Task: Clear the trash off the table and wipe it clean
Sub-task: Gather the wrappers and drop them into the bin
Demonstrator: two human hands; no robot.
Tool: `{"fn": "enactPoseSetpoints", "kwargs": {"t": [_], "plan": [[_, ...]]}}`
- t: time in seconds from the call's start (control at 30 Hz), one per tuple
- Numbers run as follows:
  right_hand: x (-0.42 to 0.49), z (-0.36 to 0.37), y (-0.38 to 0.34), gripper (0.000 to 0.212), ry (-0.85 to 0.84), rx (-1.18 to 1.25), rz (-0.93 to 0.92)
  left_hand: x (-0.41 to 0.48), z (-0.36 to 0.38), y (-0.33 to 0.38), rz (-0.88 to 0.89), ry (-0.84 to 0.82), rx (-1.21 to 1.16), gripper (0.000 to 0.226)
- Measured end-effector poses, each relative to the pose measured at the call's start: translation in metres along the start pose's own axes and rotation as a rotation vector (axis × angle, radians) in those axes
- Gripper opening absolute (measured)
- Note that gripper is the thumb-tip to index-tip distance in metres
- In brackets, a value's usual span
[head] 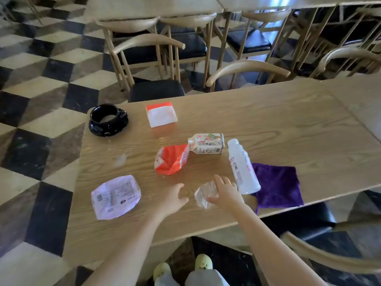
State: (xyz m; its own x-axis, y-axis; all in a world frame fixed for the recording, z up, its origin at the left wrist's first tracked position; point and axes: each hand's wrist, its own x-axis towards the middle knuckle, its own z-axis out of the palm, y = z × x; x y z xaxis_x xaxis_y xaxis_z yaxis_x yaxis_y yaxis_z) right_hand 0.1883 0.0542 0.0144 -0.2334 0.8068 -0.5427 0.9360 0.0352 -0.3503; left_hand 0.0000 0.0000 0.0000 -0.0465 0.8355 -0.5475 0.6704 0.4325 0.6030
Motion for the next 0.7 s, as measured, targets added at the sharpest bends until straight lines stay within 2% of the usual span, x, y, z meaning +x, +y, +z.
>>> {"fn": "enactPoseSetpoints", "kwargs": {"t": [0.07,0.13,0.27,0.33,0.43,0.57,0.7], "plan": [[0.004,0.0,0.002,0.084,-0.029,0.022,0.011,0.0,0.012,0.007,0.013,0.009,-0.034,0.061],[0.008,0.003,0.006,0.07,-0.031,0.01,0.005,-0.004,0.025,0.016,0.018,0.018,-0.108,0.059],[0.014,0.006,0.012,0.038,0.071,0.083,-0.058,0.001,0.029,0.028,-0.042,0.083,-0.322,0.058],[0.014,0.003,0.014,0.028,0.107,0.153,-0.084,0.001,0.027,0.029,-0.061,0.061,-0.47,0.059],[0.013,-0.004,0.01,0.028,0.12,0.206,-0.168,-0.001,0.021,0.031,-0.054,0.039,-0.707,0.058],[0.013,-0.017,-0.004,0.029,0.166,0.226,-0.298,-0.003,0.016,0.041,-0.046,0.078,-0.798,0.033],[0.011,-0.031,-0.028,0.03,0.198,0.313,-0.425,-0.005,0.003,0.046,-0.163,0.253,-0.96,0.045]]}}
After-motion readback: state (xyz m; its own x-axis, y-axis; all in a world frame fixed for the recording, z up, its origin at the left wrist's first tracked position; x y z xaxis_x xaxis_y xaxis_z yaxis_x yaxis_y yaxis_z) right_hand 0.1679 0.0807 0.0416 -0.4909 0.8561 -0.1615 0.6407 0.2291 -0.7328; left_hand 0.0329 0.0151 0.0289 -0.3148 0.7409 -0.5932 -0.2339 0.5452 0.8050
